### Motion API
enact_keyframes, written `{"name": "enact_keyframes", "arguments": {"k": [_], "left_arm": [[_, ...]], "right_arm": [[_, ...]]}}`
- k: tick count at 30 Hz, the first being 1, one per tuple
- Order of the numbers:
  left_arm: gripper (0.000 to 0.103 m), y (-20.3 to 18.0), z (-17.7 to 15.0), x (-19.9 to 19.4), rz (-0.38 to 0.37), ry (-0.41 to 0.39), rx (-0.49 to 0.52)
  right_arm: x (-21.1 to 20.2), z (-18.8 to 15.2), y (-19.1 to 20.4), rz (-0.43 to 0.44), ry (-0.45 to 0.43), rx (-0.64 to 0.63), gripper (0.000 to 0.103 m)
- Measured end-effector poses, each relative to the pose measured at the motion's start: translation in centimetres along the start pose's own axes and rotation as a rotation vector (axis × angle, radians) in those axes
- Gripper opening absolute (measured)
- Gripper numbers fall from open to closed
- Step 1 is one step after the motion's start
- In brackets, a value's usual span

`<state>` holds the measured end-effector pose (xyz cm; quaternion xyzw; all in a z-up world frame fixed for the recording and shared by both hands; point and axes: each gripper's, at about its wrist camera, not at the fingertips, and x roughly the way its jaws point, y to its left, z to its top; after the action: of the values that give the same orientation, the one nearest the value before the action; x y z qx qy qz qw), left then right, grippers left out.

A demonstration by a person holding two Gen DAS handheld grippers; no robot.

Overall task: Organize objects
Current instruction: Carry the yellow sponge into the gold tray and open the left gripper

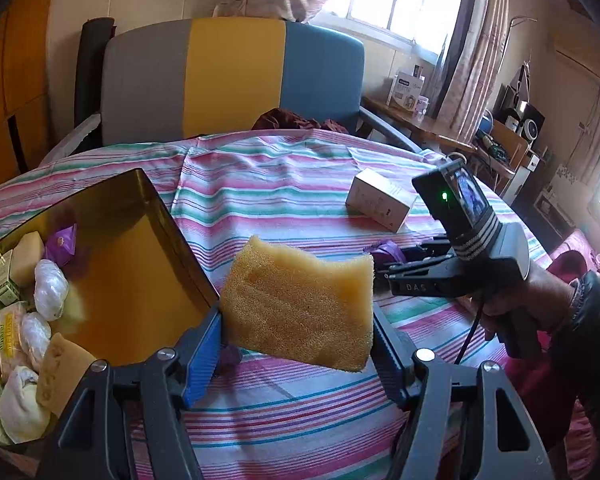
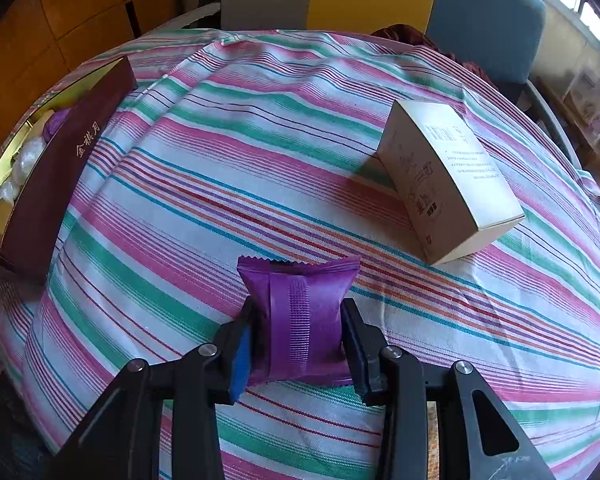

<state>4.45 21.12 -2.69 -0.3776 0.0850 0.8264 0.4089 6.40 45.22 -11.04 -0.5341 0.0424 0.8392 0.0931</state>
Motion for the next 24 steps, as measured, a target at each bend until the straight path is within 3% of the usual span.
{"name": "enact_keyframes", "arguments": {"k": [3, 6, 10, 15, 24], "left_arm": [[0.069, 1.6, 0.7, -1.2, -0.017, -0.028, -0.047], [0.068, 5.6, 1.6, -2.3, -0.014, -0.048, -0.175], [0.068, 12.1, 2.2, -2.9, 0.043, -0.065, -0.353], [0.068, 18.5, 2.7, -2.3, 0.095, -0.056, -0.500], [0.069, 21.2, 6.7, 4.5, 0.150, 0.017, -0.469]], "right_arm": [[-0.1, -0.1, 0.0, -0.004, -0.002, -0.005, 0.040], [-0.2, -0.2, 0.0, -0.007, -0.002, -0.008, 0.040], [-0.1, -0.1, 0.5, -0.018, -0.003, -0.019, 0.040], [-0.1, 0.0, 0.7, -0.020, -0.004, -0.029, 0.040], [-0.2, 0.2, 0.9, -0.026, -0.005, -0.039, 0.040]]}}
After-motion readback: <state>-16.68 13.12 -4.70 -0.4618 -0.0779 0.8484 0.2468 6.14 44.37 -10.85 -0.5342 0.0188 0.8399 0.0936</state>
